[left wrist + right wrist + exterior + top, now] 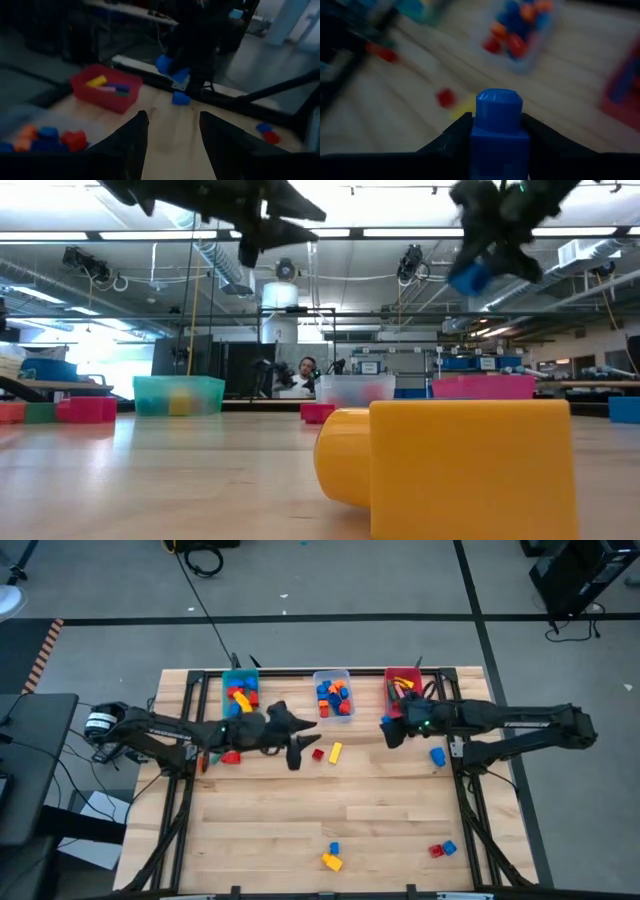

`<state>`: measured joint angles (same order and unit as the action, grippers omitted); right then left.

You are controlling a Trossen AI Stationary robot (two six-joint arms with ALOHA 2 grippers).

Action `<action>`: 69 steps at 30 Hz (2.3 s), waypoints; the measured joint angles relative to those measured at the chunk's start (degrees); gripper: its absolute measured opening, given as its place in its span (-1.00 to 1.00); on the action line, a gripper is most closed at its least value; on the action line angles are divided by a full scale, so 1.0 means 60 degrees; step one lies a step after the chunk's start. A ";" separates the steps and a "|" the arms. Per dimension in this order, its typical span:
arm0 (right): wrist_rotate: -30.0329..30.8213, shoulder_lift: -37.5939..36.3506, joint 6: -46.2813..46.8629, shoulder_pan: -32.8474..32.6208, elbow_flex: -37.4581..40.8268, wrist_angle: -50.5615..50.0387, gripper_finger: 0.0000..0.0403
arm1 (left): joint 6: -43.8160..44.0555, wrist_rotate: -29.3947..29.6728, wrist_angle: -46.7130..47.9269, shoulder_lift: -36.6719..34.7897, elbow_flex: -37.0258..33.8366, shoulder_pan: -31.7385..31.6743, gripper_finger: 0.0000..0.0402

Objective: Sort blocks by size
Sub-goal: Put the blue 1 stud game piece into the blue bin

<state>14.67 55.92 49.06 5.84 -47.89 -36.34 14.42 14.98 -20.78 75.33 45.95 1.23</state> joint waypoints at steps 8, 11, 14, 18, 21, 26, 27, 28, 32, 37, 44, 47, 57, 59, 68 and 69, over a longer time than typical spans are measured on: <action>-0.0168 0.0700 -0.0411 -0.0333 -0.0842 0.1413 -0.27 | -0.1247 0.3652 -0.0050 0.0000 0.0309 0.1571 -0.07; -0.0320 0.1392 -0.0665 -0.0414 -0.1387 0.1417 -0.27 | -0.1885 0.3877 -0.0042 0.0000 0.0474 0.1815 -0.07; -0.0445 0.2216 -0.1093 -0.0534 -0.2061 0.1661 -0.27 | -0.2138 0.3884 -0.0063 0.0000 0.0524 0.1894 -0.07; -0.0883 0.3207 -0.1632 -0.0635 -0.3021 0.2624 -0.26 | -0.2184 0.3930 -0.0048 0.0000 0.0524 0.1873 -0.07; -0.0929 0.3766 -0.1885 -0.0637 -0.3762 0.3344 -0.26 | -0.2330 0.4368 -0.0089 0.0000 0.0521 0.1898 -0.07; -0.0925 0.4476 -0.2186 -0.0494 -0.4767 0.4660 -0.26 | -0.2521 0.5349 -0.0387 0.0000 0.0521 0.1880 -0.07; -0.0934 0.4637 -0.2211 -0.0448 -0.4988 0.4723 -0.25 | -0.2628 0.5427 -0.0456 0.0000 0.0521 0.1886 -0.07; -0.0953 0.4805 -0.2218 -0.0400 -0.5207 0.4708 -0.25 | -0.2709 0.5569 -0.0541 0.0000 0.0521 0.1886 -0.07; -0.1256 0.5467 -0.2215 -0.0243 -0.5869 0.4659 -0.25 | -0.3109 0.6034 -0.0971 0.0000 0.0517 0.1889 -0.07; -0.1460 0.5995 -0.2192 -0.0140 -0.6261 0.4651 -0.25 | -0.3655 0.6850 -0.1454 0.0000 0.0517 0.1893 -0.07; -0.1349 0.5927 -0.2178 0.0198 -0.6274 0.4827 -0.25 | -0.3728 0.7386 -0.1462 0.0000 0.0514 0.1883 -0.07; -0.1344 0.5905 -0.2069 0.0313 -0.6274 0.4845 -0.25 | -0.3910 0.7428 -0.1654 0.0000 0.0514 0.1873 -0.07; -0.1391 0.5974 -0.1595 0.0649 -0.6274 0.5355 -0.25 | -0.4419 0.7293 -0.2287 0.0000 0.0506 0.1347 -0.07; -0.1391 0.5974 -0.1592 0.0752 -0.6274 0.5370 -0.25 | -0.4426 0.6973 -0.2499 0.0000 0.0506 0.1232 -0.07; -0.1836 0.5975 -0.0871 0.1262 -0.6274 0.5479 -0.25 | -0.4889 0.6621 -0.3156 0.0000 0.0506 0.0913 -0.07; -0.1945 0.5975 -0.0723 0.1278 -0.6274 0.5513 -0.25 | -0.4883 0.6511 -0.3162 0.0000 0.0506 0.0850 -0.07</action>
<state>3.01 91.77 44.72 13.51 -85.54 -3.26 -14.88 54.04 -39.75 75.33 48.99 6.33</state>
